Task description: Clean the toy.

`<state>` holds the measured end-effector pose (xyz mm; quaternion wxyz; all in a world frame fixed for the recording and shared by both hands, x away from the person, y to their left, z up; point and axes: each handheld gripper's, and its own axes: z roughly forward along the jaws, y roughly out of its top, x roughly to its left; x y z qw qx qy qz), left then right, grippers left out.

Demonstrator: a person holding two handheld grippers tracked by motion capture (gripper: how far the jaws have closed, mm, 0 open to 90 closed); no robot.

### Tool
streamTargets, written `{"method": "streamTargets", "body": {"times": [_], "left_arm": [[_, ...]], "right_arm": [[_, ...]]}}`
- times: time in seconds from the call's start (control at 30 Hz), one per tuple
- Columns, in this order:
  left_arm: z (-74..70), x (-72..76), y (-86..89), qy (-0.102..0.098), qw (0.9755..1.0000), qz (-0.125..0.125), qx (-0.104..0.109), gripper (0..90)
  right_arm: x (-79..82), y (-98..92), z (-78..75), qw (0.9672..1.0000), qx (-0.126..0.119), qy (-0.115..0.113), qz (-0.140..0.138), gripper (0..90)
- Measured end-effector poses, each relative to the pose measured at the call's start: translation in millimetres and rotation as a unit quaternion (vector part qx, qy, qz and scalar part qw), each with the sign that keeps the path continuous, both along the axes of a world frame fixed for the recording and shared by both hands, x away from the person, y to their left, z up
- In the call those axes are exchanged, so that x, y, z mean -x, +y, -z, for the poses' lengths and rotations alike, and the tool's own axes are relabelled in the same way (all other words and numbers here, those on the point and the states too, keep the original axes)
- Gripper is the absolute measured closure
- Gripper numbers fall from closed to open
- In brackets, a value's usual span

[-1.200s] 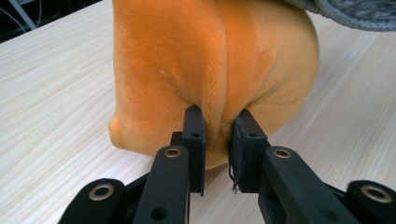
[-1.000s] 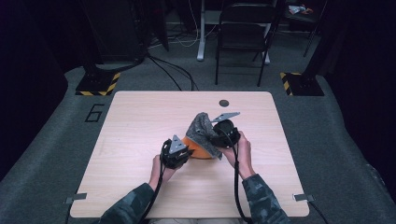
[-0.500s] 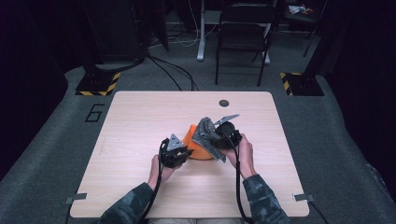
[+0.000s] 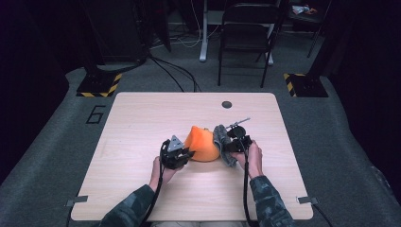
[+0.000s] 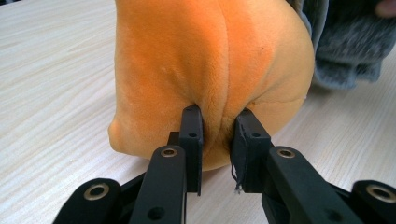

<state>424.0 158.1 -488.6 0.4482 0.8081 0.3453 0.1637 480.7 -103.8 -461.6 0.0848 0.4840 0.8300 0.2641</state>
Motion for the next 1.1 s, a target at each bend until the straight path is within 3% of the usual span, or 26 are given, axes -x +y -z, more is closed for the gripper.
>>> {"method": "streamTargets", "body": {"times": [0.17, 0.23, 0.33, 0.4, 0.53, 0.63, 0.73, 0.8, 0.9, 0.97, 1.1], "left_arm": [[1.5, -0.9, 0.6, 0.000, 1.0000, -0.001, 0.004, 75.1], [2.2, -1.7, 1.3, 0.000, 1.0000, -0.003, 0.008, 75.0], [2.2, -2.5, 3.0, 0.005, 0.9999, -0.005, 0.012, 74.7], [1.7, -3.3, 4.6, 0.006, 0.9999, -0.005, 0.010, 74.6], [1.8, -3.6, 4.7, 0.006, 0.9999, -0.007, 0.013, 74.3], [1.9, -3.6, 4.6, 0.005, 0.9999, -0.007, 0.012, 74.1], [1.7, -3.4, 4.7, 0.004, 0.9999, -0.007, 0.010, 73.1], [0.9, -2.8, 4.5, 0.008, 0.9999, -0.006, 0.012, 71.7], [0.4, -2.3, 4.0, 0.002, 1.0000, -0.006, 0.002, 66.4], [-0.2, -1.6, 3.9, 0.001, 1.0000, -0.007, 0.000, 60.5], [-3.2, 1.6, 5.0, -0.001, 0.9998, -0.007, -0.017, 49.0]], "right_arm": [[-4.2, 1.7, 23.4, 0.9991, 0.027, 0.028, 0.014, 73.8], [-5.8, -0.2, 25.5, 0.9991, 0.016, 0.036, 0.017, 73.7], [-5.8, -1.9, 20.4, 0.9990, 0.039, 0.018, 0.010, 73.8], [-4.2, -4.3, 11.7, 0.9989, 0.044, 0.007, 0.013, 73.9], [2.9, -9.1, -21.9, 0.9993, 0.016, -0.029, 0.016, 73.9], [12.7, -6.1, -51.5, 0.9976, -0.018, -0.066, -0.002, 73.9], [21.7, 6.5, -64.0, 0.9959, -0.035, -0.079, -0.027, 73.9], [23.9, 18.5, -58.9, 0.9955, -0.034, -0.075, -0.045, 73.8], [22.2, 35.1, -37.9, 0.9959, -0.003, -0.070, -0.058, 73.7], [20.4, 36.0, -32.0, 0.9957, -0.003, -0.078, -0.049, 73.7], [17.8, 30.2, -31.8, 0.9963, -0.012, -0.072, -0.045, 73.5]]}}
